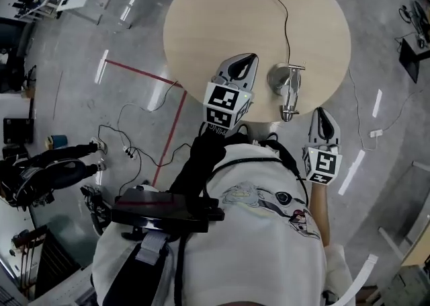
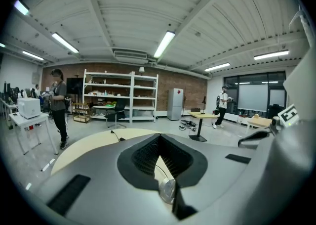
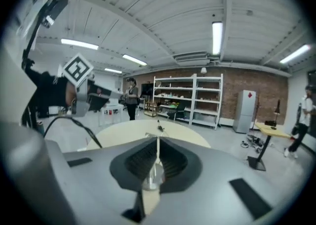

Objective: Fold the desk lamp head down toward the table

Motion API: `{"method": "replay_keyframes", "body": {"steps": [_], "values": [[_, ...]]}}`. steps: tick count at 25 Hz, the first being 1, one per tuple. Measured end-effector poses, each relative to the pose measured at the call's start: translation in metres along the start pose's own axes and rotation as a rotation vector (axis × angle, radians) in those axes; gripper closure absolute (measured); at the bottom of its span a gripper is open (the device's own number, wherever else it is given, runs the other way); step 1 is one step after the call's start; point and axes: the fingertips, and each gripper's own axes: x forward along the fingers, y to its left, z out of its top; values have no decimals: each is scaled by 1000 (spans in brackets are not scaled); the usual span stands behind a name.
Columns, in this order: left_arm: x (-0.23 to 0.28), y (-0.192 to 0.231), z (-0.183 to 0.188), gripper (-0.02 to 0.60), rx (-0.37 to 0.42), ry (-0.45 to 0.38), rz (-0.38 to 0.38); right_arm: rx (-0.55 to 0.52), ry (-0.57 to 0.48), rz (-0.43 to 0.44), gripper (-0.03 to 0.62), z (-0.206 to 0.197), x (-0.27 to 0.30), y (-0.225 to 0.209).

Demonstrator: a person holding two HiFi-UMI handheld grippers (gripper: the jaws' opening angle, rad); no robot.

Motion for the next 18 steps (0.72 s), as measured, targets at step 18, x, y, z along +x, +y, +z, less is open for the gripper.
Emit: {"method": "replay_keyframes", "body": {"steps": [18], "values": [[-31,66,17,580,-39,-117,188,59,-222,144,589,132,66,36]]}}
